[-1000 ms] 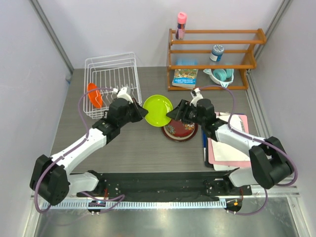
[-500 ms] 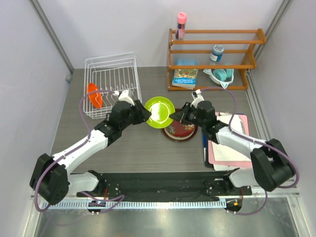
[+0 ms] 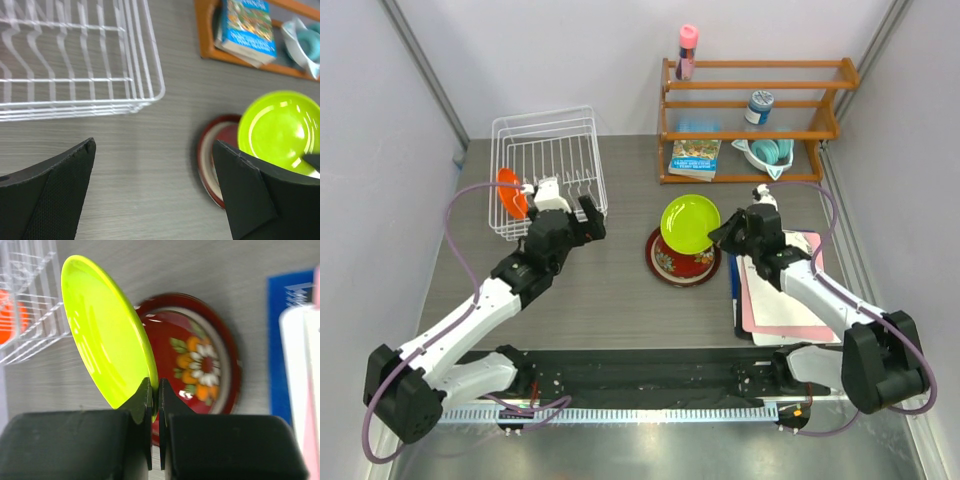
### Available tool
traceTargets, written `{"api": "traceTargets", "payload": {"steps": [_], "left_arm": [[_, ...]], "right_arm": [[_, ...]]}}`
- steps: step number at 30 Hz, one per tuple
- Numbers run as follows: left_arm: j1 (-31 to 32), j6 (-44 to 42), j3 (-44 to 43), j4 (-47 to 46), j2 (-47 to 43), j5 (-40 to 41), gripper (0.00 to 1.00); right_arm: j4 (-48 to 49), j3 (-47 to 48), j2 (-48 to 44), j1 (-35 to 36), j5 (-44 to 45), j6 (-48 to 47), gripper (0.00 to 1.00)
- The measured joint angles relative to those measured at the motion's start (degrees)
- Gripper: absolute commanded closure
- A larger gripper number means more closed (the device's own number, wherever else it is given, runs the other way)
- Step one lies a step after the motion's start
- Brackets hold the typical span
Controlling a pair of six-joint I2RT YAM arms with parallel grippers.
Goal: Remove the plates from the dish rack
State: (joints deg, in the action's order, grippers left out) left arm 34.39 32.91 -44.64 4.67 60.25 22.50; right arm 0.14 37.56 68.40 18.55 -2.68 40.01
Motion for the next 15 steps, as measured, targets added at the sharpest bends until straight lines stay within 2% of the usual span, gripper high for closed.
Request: {"api": "traceTargets", "payload": {"steps": [8,15], "left_arm": [[0.0,-7.2,0.0,1.2,-4.1,13.9,0.01],[0.0,-9.9,0.0,1.7,-4.5,19.1,0.01]], "right_arm": [[-4.8,0.0,5.1,-3.3,-2.7,0.0,0.99],[-5.5,0.0,9.2,-3.3,-6.8,0.5,0.99]]}}
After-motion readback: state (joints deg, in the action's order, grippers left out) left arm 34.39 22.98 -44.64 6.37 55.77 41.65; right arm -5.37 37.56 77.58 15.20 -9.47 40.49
